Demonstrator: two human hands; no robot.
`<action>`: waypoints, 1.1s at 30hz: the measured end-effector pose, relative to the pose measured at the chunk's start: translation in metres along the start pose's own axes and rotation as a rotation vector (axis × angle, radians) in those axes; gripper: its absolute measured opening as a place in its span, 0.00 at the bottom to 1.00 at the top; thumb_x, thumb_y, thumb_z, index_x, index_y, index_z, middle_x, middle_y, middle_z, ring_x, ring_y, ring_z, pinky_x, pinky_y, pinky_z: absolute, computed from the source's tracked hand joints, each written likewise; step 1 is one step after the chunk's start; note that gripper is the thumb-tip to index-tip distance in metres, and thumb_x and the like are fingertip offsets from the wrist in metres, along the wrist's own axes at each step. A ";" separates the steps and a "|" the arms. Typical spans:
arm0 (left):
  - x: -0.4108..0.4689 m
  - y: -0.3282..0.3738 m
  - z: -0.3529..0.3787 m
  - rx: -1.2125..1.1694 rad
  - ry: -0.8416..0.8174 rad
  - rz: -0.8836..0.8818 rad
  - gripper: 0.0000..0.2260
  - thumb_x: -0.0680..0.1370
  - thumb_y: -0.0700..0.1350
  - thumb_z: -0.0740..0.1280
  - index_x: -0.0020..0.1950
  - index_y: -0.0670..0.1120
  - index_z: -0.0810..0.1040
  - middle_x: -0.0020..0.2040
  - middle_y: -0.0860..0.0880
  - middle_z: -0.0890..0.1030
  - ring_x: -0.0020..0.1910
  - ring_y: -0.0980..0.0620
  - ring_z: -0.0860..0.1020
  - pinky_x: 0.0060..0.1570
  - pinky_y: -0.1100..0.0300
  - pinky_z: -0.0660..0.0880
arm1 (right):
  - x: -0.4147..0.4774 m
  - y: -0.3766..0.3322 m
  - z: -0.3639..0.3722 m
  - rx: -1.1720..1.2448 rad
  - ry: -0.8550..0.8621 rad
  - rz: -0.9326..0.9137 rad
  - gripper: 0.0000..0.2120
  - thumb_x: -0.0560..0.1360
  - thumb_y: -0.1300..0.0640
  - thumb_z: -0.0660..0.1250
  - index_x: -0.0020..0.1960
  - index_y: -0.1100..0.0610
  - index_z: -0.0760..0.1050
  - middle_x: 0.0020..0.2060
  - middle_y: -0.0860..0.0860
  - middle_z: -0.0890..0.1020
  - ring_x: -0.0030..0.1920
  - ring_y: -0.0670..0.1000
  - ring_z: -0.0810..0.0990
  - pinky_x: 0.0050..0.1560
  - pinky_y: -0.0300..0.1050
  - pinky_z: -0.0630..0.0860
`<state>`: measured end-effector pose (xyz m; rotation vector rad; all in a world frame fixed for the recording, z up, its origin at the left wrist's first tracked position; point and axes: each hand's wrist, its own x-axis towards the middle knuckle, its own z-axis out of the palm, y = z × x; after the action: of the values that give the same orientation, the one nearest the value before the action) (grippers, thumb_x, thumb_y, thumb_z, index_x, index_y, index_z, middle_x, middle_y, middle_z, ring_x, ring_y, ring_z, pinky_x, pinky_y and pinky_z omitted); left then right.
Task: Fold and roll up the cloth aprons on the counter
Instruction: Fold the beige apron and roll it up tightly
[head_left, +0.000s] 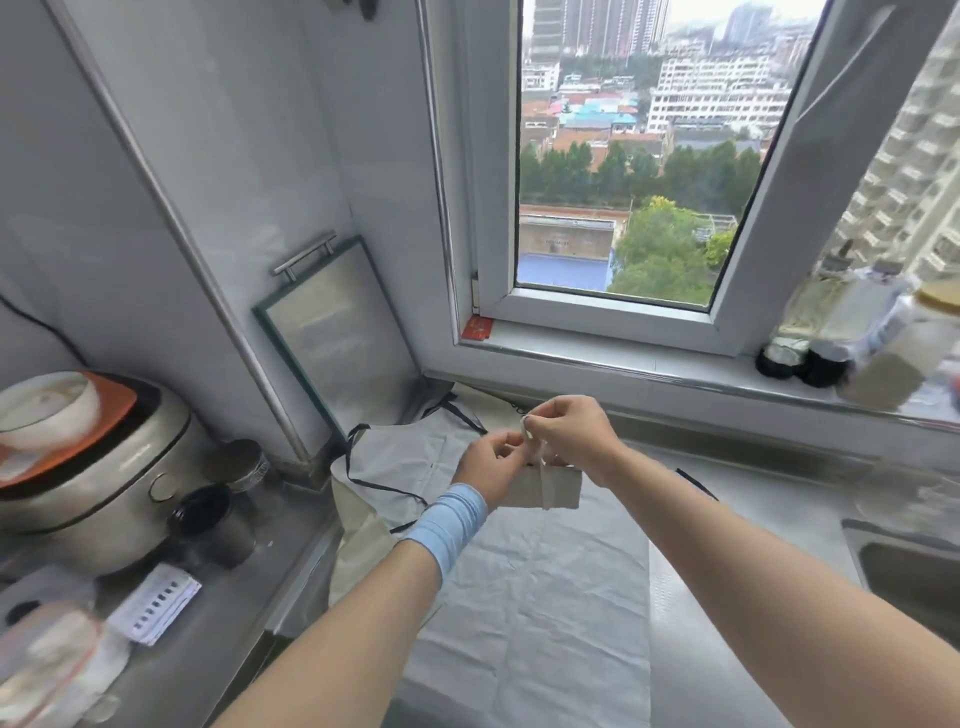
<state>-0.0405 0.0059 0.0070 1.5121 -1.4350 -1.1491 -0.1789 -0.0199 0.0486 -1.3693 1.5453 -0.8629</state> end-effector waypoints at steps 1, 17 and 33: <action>-0.004 0.005 -0.003 -0.013 0.040 0.036 0.12 0.76 0.57 0.68 0.45 0.48 0.82 0.39 0.52 0.83 0.35 0.58 0.76 0.37 0.64 0.73 | -0.002 -0.008 -0.002 0.024 -0.003 -0.003 0.02 0.67 0.59 0.71 0.37 0.56 0.83 0.30 0.50 0.82 0.25 0.50 0.75 0.30 0.42 0.76; 0.013 0.113 -0.093 0.093 0.371 0.303 0.07 0.79 0.48 0.65 0.45 0.47 0.79 0.39 0.51 0.81 0.39 0.51 0.77 0.41 0.62 0.72 | -0.004 -0.127 -0.002 0.231 -0.034 -0.164 0.07 0.75 0.54 0.71 0.47 0.58 0.84 0.42 0.52 0.85 0.38 0.47 0.79 0.37 0.37 0.74; 0.132 0.265 -0.246 0.033 0.565 0.476 0.07 0.70 0.51 0.75 0.37 0.50 0.80 0.38 0.52 0.84 0.39 0.51 0.82 0.45 0.57 0.80 | 0.086 -0.318 0.025 0.236 0.142 -0.605 0.10 0.70 0.45 0.76 0.43 0.51 0.86 0.35 0.44 0.85 0.35 0.39 0.81 0.35 0.33 0.75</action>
<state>0.1015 -0.1664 0.3203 1.2761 -1.3087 -0.3709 -0.0353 -0.1519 0.3152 -1.6480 1.0830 -1.4856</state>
